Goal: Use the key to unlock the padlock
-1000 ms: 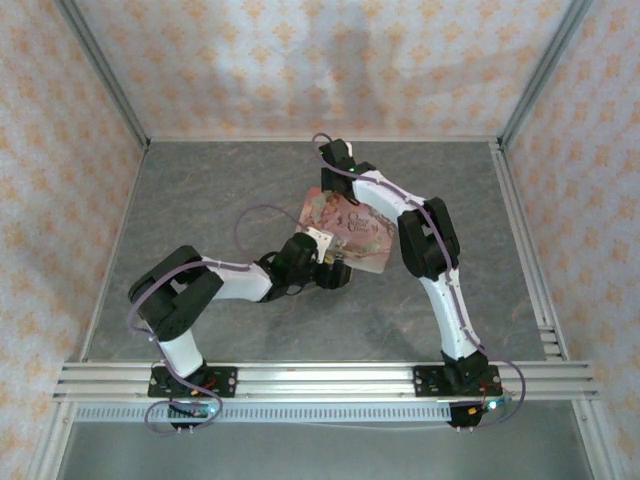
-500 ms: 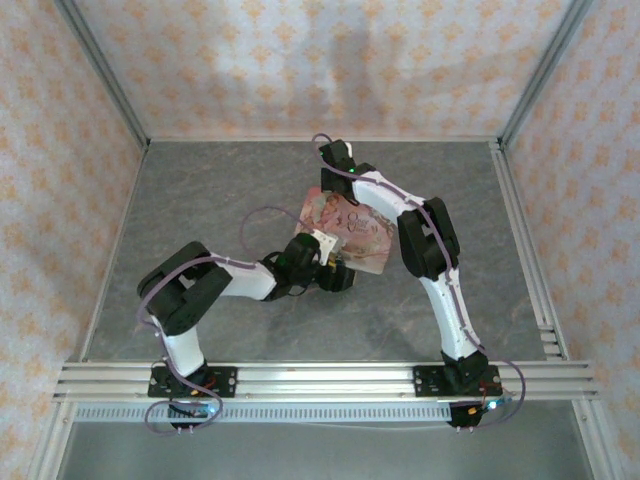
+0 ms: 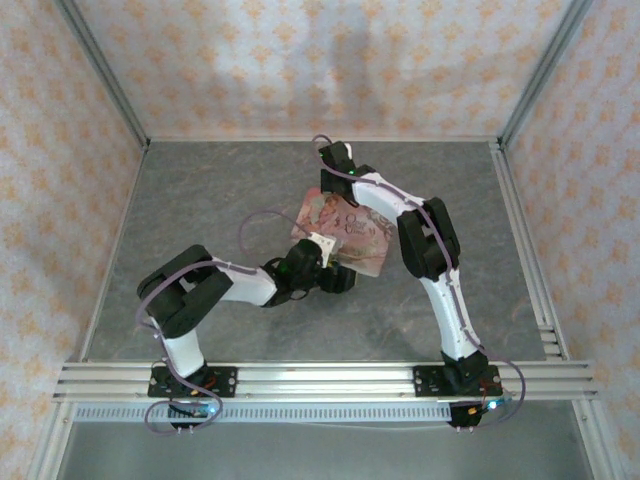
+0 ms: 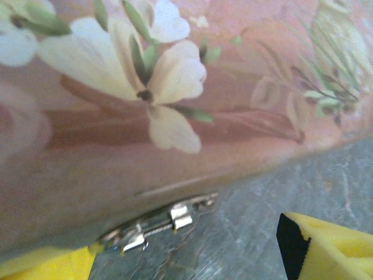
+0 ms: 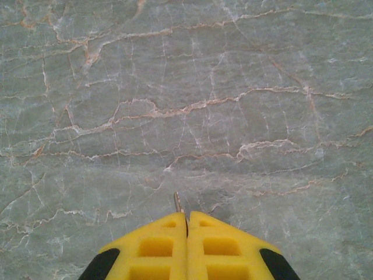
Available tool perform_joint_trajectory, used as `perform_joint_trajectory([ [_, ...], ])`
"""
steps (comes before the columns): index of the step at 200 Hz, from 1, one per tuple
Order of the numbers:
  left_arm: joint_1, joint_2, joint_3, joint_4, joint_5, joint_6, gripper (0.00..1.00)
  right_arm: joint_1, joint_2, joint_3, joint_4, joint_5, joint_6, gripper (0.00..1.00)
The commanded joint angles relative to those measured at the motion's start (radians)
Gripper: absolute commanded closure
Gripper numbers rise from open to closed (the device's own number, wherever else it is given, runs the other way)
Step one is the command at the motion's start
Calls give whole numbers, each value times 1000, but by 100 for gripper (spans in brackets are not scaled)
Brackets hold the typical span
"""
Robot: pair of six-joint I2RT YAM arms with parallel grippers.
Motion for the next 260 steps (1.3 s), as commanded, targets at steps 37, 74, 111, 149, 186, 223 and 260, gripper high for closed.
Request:
perform_joint_trajectory([
  [37, 8, -22, -7, 221, -177, -3, 17, 67, 29, -68, -181, -75, 9, 100],
  [74, 8, -8, -3, 314, -45, 14, 26, 69, 33, -66, -185, -71, 10, 100],
  [111, 19, -19, 0, 323, 0, 19, 38, 70, 29, -66, -191, -63, 1, 100],
  [149, 33, -33, -9, 320, 15, 14, 43, 70, 27, -65, -196, -61, 1, 100],
  [186, 35, -10, 11, 318, 21, 6, 50, 70, 21, -68, -198, -61, 3, 100],
  [223, 36, 22, 37, 312, 43, -13, 68, 71, 19, -67, -201, -57, 4, 100],
  [260, 38, 22, 38, 297, 18, -11, 74, 71, 9, -77, -202, -52, -4, 100],
])
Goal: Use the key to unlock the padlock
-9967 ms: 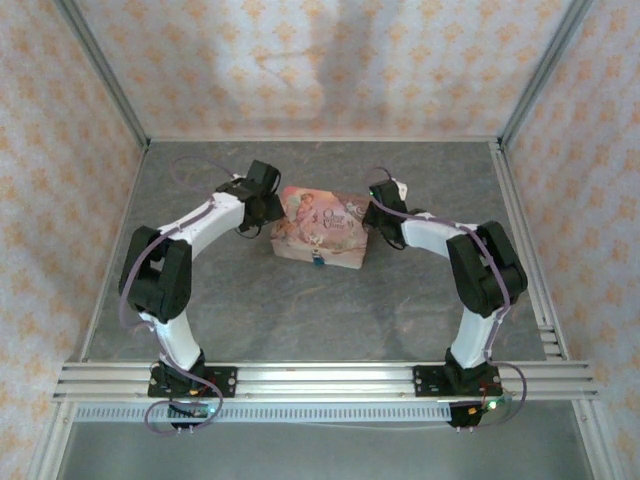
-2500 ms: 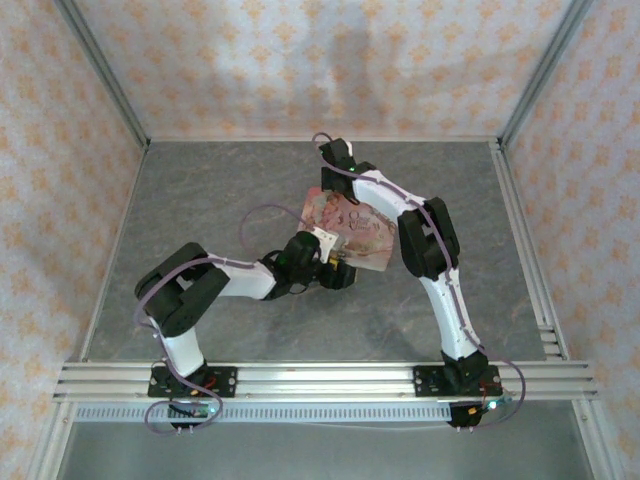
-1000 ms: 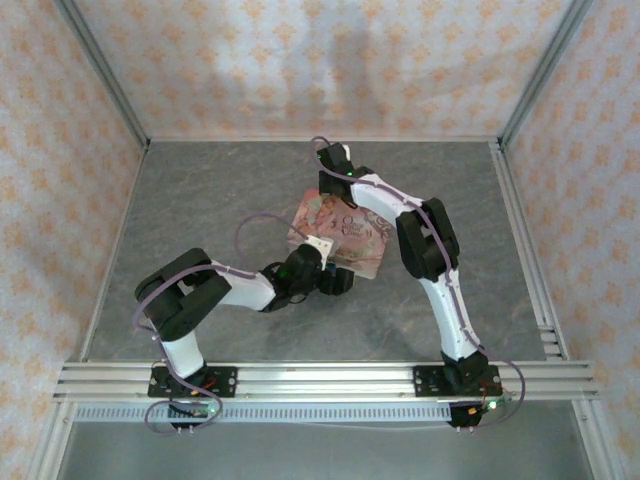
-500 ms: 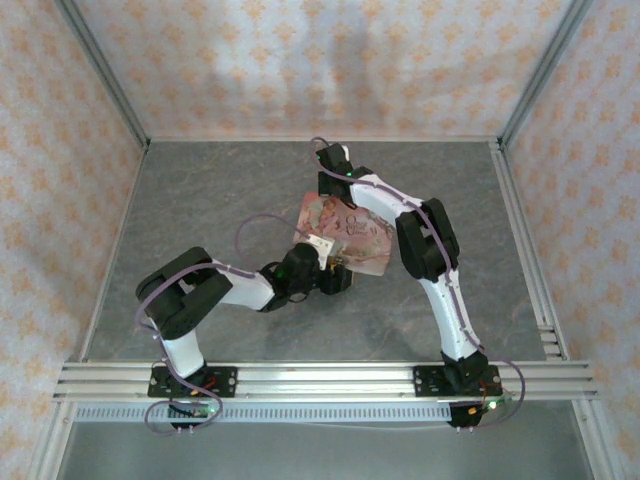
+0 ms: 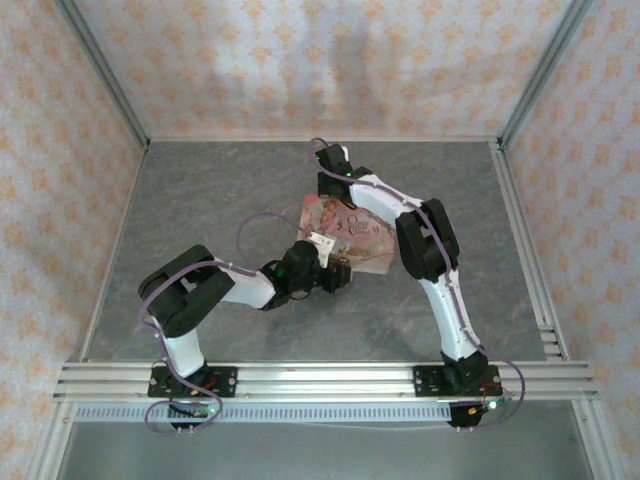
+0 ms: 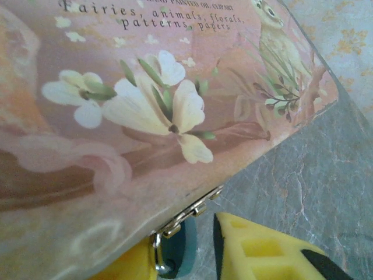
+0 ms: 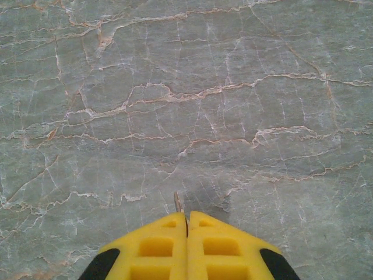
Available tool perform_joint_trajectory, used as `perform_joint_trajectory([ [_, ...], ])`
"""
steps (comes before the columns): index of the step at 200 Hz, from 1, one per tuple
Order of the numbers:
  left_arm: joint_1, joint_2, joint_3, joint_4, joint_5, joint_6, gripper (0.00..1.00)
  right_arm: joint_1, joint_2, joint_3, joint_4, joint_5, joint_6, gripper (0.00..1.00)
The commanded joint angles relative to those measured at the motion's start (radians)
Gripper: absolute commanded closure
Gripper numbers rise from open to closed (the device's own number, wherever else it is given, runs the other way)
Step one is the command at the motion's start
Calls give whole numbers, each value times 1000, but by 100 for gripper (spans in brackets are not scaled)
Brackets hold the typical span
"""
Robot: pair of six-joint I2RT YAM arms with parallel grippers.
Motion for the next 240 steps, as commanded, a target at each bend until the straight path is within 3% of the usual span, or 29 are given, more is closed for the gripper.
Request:
perform_joint_trajectory([
  [1, 29, 5, 63, 145, -84, 26, 75, 55, 17, -64, -192, -46, -6, 100],
  [35, 40, -15, 96, 30, -58, 30, 94, 55, -15, -79, -186, -46, -11, 100],
  [62, 55, -33, 119, -68, -36, 32, 100, 42, -80, -112, -153, -54, -6, 100],
  [121, 96, -53, 163, -212, -3, 2, 100, -37, -225, -139, -108, -81, 25, 100],
  [153, 108, -56, 204, -286, 37, -27, 100, -81, -346, -240, -35, -129, 61, 100],
  [204, 119, -68, 296, -455, 94, -28, 100, -132, -640, -557, 142, -241, 131, 100],
  [240, 132, -77, 318, -489, 103, -57, 100, -180, -874, -808, 259, -388, 179, 100],
])
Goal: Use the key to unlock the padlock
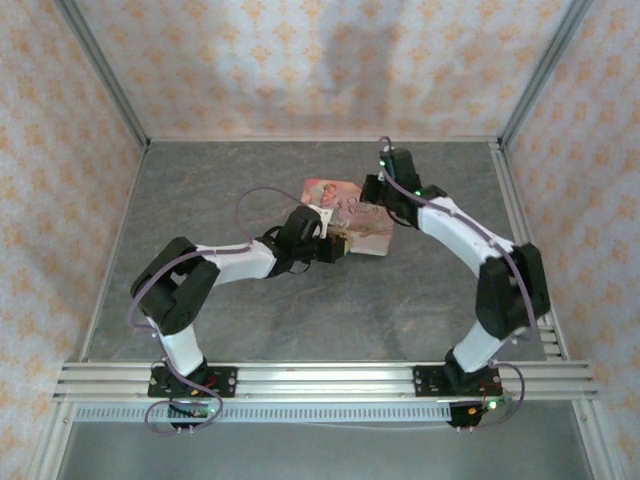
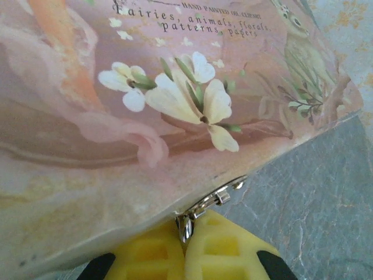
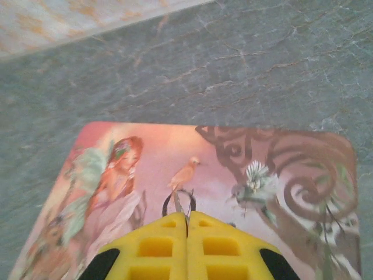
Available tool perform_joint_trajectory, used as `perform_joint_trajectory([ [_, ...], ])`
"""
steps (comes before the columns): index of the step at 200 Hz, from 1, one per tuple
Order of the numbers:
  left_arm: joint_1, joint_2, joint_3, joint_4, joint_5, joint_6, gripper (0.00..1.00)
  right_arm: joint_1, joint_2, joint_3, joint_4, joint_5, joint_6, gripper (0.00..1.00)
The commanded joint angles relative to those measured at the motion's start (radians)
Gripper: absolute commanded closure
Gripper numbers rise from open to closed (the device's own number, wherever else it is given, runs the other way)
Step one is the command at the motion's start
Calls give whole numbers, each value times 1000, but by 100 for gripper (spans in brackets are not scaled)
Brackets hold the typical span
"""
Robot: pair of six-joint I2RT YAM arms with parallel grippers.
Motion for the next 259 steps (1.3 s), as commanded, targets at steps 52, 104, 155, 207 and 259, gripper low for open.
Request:
perform_joint_trajectory([
  [52, 48, -45, 92, -75, 104, -76, 100, -87, -480, -487, 322, -306, 191, 100],
  [104, 59, -33, 131, -95, 145, -119, 100, -87, -718, -782, 623, -374, 325, 100],
  [155, 65, -26, 141, -49, 165, -172, 100, -87, -783, -971, 882, -369, 419, 100],
  [207, 71, -12, 150, 7, 191, -234, 100, -84, -699, -1125, 1172, -321, 473, 100],
  [259, 76, -5, 158, 46, 213, -275, 100, -28, -537, -1181, 1387, -249, 446, 100],
])
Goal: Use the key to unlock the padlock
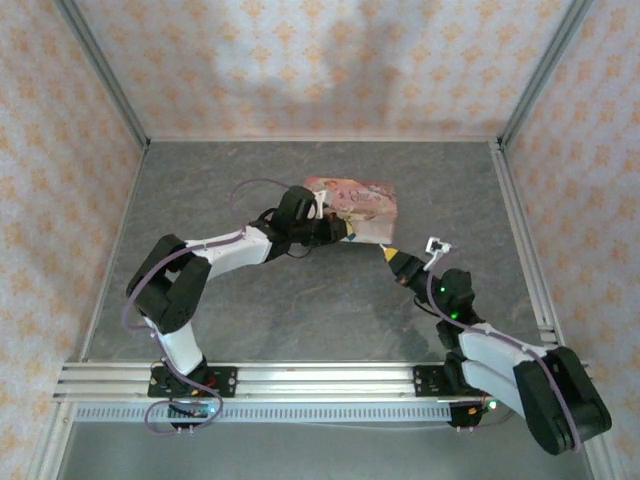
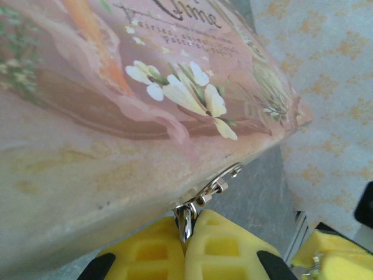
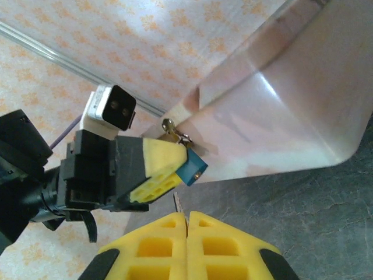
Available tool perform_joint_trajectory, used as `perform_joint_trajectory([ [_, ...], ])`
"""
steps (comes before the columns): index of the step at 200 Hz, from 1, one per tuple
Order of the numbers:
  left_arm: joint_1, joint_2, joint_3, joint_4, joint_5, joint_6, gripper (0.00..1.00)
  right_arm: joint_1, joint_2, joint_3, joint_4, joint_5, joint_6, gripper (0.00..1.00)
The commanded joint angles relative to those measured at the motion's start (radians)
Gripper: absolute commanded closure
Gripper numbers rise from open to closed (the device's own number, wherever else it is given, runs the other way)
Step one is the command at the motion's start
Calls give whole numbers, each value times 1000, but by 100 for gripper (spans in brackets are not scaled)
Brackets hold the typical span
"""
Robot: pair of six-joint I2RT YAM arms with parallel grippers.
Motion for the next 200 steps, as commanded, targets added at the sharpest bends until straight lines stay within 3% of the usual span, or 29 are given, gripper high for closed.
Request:
perform_joint_trajectory([
  [1, 10, 1, 42, 93, 42, -34, 100, 31, 63, -2, 201, 48, -14, 100],
  [39, 16, 11, 40, 130, 70, -70, 100, 71, 302, 19, 426, 92, 26, 100],
  [62, 20, 14, 41, 130, 74, -71, 100, 99, 407, 85, 429, 77, 30, 100],
  [95, 20, 14, 41, 126, 79, -70, 100, 123, 404, 112, 427, 126, 14, 100],
  [200, 29, 33, 48, 190, 100, -124, 100, 128, 487, 143, 429, 115, 31, 100],
])
